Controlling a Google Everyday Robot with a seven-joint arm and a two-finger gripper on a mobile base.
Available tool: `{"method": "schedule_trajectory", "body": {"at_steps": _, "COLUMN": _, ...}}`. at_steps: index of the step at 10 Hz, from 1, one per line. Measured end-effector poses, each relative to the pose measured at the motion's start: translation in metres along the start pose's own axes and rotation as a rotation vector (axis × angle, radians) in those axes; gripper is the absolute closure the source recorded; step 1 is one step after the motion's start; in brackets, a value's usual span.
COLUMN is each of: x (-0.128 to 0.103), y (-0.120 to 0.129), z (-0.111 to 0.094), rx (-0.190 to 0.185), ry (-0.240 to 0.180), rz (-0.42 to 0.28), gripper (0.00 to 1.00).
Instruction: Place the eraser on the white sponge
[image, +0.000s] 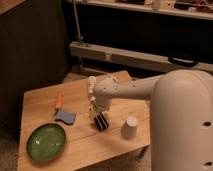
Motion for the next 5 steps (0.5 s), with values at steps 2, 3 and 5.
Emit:
{"method": "schedule_trajectory", "body": {"at_steps": 2, "x": 0.002, "y": 0.002, "z": 0.004, "rx": -0.008, "ry": 0.015, "rz": 0.007, "gripper": 0.30}}
{"method": "schedule_trajectory", "body": {"at_steps": 3, "x": 0.002, "y": 0.004, "z": 0.006, "rx": -0.014, "ry": 0.026, "rz": 0.004, "gripper": 0.33}}
{"method": "schedule_trajectory", "body": {"at_steps": 5, "x": 0.002, "y": 0.009, "z": 0.013, "rx": -0.032, "ry": 0.064, "rz": -0.007, "gripper": 0.51}}
